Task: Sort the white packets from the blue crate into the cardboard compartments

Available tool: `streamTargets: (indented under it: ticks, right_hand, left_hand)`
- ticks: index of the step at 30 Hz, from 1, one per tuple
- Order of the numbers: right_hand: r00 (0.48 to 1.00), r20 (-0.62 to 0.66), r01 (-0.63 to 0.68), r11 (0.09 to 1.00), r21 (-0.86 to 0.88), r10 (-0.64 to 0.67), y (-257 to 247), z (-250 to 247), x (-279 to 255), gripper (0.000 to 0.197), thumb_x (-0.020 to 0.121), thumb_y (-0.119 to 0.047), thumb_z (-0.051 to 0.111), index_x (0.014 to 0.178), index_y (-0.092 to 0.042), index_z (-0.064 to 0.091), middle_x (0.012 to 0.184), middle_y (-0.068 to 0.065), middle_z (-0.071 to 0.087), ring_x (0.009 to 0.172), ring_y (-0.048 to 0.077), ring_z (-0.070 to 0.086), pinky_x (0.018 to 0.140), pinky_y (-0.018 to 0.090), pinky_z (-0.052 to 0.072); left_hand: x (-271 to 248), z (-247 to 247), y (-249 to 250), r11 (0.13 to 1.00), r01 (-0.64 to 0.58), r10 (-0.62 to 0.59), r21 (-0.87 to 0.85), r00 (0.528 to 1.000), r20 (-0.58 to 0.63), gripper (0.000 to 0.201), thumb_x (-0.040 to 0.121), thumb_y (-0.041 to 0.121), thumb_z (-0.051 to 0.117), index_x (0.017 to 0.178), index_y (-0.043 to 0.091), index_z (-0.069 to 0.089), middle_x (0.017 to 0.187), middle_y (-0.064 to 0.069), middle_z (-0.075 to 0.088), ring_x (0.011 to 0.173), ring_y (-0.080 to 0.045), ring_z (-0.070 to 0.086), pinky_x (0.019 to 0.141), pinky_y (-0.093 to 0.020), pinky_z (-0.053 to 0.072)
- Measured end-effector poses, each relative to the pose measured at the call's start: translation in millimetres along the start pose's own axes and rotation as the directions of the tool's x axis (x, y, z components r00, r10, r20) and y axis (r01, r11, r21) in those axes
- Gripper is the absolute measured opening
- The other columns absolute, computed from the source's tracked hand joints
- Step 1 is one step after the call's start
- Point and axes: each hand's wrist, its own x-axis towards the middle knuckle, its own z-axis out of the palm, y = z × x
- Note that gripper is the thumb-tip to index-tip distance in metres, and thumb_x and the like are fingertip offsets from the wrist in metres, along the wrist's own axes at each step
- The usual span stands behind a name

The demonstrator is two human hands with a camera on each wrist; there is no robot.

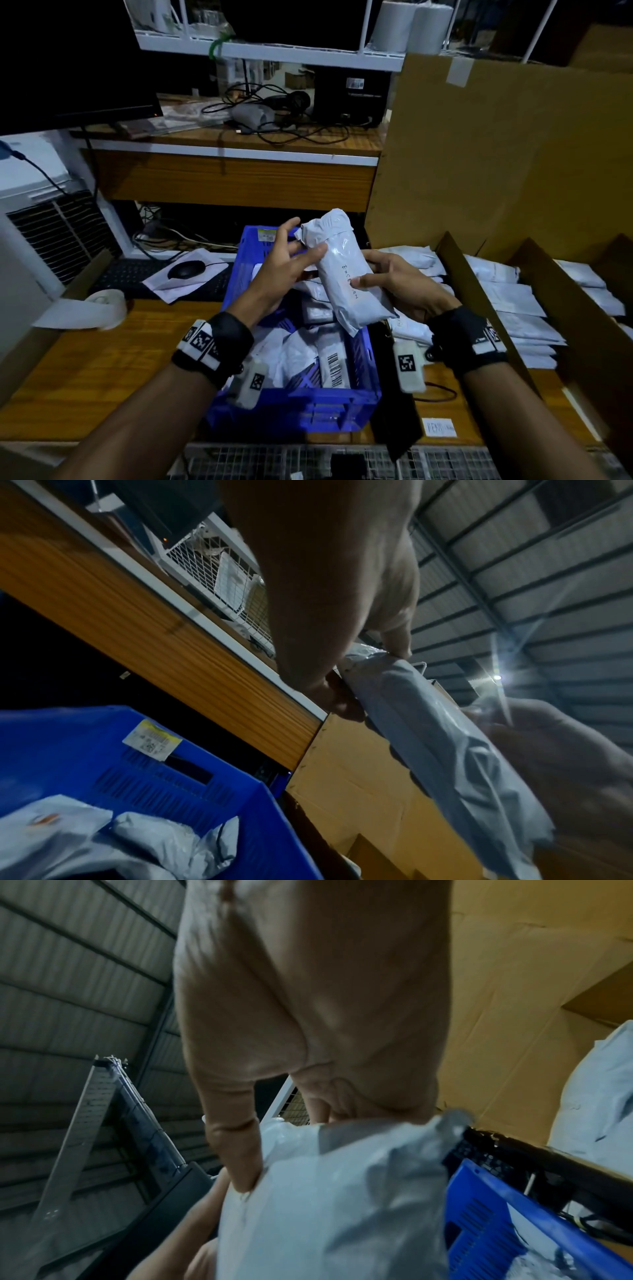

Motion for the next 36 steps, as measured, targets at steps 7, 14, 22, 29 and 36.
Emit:
streamTargets:
  ticks: [7, 14, 22, 29, 36]
  right_hand:
    - [0.998, 0.064, 0.002, 1.0, -0.019, -0.001, 2, 1, -2, 0.052, 0.096, 0.004, 0.067, 0.145, -0.011, 0.059, 0.136, 0.017, 0.07, 0.126, 0.042, 0.066, 0.107, 0.056, 0.053]
    - [0.976, -0.199, -0.117, 0.979, -0.165, 0.083, 23, -4, 15, 0.037, 0.094, -0.017, 0.08, 0.128, -0.01, 0.067, 0.113, 0.009, 0.079, 0.103, 0.03, 0.076, 0.095, 0.049, 0.061]
    - [0.888, -0.364, -0.343, 0.932, -0.117, 0.281, 65, -21, 33, 0.034, 0.094, -0.017, 0.078, 0.118, -0.003, 0.058, 0.087, 0.01, 0.067, 0.066, 0.019, 0.062, 0.052, 0.027, 0.048]
    - [0.868, -0.373, -0.374, 0.926, -0.054, 0.329, 78, -30, 43, 0.028, 0.099, -0.013, 0.073, 0.122, -0.003, 0.06, 0.085, 0.012, 0.063, 0.063, 0.016, 0.054, 0.053, 0.028, 0.039]
    - [0.843, -0.409, -0.396, 0.918, -0.031, 0.349, 82, -33, 46, 0.034, 0.098, -0.016, 0.075, 0.125, -0.008, 0.057, 0.096, 0.01, 0.068, 0.078, 0.019, 0.062, 0.061, 0.028, 0.047]
  left_hand:
    - [-4, 5, 2, 0.99, 0.067, -0.069, -0.123, 0.998, -0.007, 0.07, 0.09, 0.017, 0.083, 0.148, 0.029, 0.045, 0.128, -0.008, 0.075, 0.12, -0.031, 0.071, 0.099, -0.057, 0.059]
    - [23, -8, -24, 0.972, 0.188, -0.174, 0.14, 0.979, -0.11, 0.065, 0.1, 0.029, 0.075, 0.153, 0.019, 0.038, 0.117, -0.011, 0.071, 0.106, -0.027, 0.075, 0.091, -0.044, 0.064]
    - [61, -34, -76, 0.492, 0.309, -0.432, 0.814, 0.898, -0.08, 0.012, 0.098, 0.021, 0.072, 0.104, 0.01, 0.074, 0.103, -0.012, 0.075, 0.102, -0.034, 0.073, 0.091, -0.044, 0.063]
    - [83, -10, -139, 0.341, 0.061, -0.711, 0.938, 0.669, 0.215, 0.022, 0.089, 0.007, 0.081, 0.11, 0.007, 0.074, 0.112, -0.01, 0.068, 0.084, -0.016, 0.065, 0.07, -0.027, 0.052]
    - [89, 24, -209, 0.274, -0.094, -0.702, 0.957, 0.66, 0.266, 0.088, 0.073, 0.02, 0.094, 0.15, 0.01, 0.052, 0.145, -0.016, 0.059, 0.124, -0.033, 0.062, 0.091, -0.037, 0.056]
